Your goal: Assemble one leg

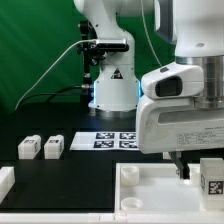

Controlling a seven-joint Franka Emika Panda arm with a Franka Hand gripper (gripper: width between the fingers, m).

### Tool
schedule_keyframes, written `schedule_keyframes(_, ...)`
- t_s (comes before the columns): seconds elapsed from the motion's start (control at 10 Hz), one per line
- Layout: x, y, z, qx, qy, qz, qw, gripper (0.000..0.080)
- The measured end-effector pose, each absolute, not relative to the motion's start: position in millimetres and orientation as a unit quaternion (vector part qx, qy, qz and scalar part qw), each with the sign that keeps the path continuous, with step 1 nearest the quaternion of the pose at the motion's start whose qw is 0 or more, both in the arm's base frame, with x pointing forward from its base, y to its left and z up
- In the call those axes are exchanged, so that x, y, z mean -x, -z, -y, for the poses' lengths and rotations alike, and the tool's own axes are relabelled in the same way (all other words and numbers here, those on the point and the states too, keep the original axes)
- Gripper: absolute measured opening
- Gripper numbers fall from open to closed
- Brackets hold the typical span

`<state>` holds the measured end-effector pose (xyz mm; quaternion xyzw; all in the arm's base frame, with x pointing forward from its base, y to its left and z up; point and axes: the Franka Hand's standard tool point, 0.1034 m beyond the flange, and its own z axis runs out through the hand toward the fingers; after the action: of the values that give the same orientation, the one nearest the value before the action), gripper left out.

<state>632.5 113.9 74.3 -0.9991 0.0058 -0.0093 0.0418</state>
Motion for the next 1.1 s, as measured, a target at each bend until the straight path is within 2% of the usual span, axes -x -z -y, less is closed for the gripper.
schedule_keyframes(0.2,-632.3,-74.2,-115.4,0.994,0.005,-0.101,0.046,0.0288)
schedule_keyframes(0.5,-632.1,-73.9,-115.8,0.97,-0.003,-0.238,0.049,0.0291)
schedule_keyframes(0.7,-631.8,-73.0,-115.4,0.873,-0.024,-0.484,0.058,0.0291)
schedule_keyframes(0.9,-632.4,-72.4,-116.3,0.772,-0.047,-0.63,0.063,0.0291)
schedule_keyframes(1.0,-632.7,-72.2,-114.9,0.717,-0.059,-0.69,0.076,0.0291)
schedule_keyframes(1.1,-632.5,-72.3,-115.5,0.679,-0.064,-0.727,0.081,0.0291)
